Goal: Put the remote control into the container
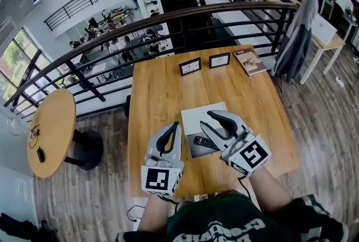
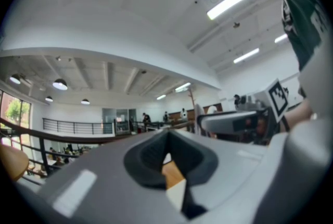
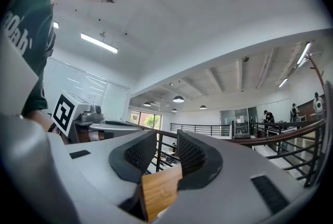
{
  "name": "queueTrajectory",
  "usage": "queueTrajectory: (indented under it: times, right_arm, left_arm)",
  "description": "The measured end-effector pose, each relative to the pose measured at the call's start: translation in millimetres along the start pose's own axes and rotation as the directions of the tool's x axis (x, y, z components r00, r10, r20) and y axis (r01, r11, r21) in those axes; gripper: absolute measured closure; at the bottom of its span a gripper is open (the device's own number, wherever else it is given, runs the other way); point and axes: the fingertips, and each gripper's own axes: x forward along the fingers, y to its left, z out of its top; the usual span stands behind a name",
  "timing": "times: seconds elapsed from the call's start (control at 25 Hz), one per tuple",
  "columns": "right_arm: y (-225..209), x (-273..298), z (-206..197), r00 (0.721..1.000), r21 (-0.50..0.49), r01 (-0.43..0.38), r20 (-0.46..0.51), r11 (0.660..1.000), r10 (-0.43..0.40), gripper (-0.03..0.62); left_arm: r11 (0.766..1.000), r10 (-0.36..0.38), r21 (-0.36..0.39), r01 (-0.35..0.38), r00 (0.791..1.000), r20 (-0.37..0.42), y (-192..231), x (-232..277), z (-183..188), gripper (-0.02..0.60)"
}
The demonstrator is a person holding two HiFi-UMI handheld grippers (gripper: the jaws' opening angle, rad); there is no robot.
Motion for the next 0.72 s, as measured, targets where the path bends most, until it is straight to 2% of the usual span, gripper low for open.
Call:
queueTrajectory:
  times: [0.12, 0.2, 0.72]
  right_arm:
    - [3, -1, 4, 1.0, -0.006, 0.005, 0.015, 1.0, -0.005, 0.539]
    - [6, -2, 4, 1.0, -0.003, 0.002, 0.016, 1.0, -0.002, 0.563]
    - [11, -7, 12, 1.0, -0.024, 0.002, 0.031, 1.0, -0.001, 0.576]
  left_arm:
    - [1.0, -0.005, 0.006, 0.005, 1.0, -0.001, 0, -2, 1, 0.583]
    - [1.0, -0.008, 0.006, 0.008, 1.0, 0.0, 0, -3, 1, 0.583]
    - [1.0, -0.01, 0.004, 0.01, 1.0, -0.018, -2, -7, -3, 0.583]
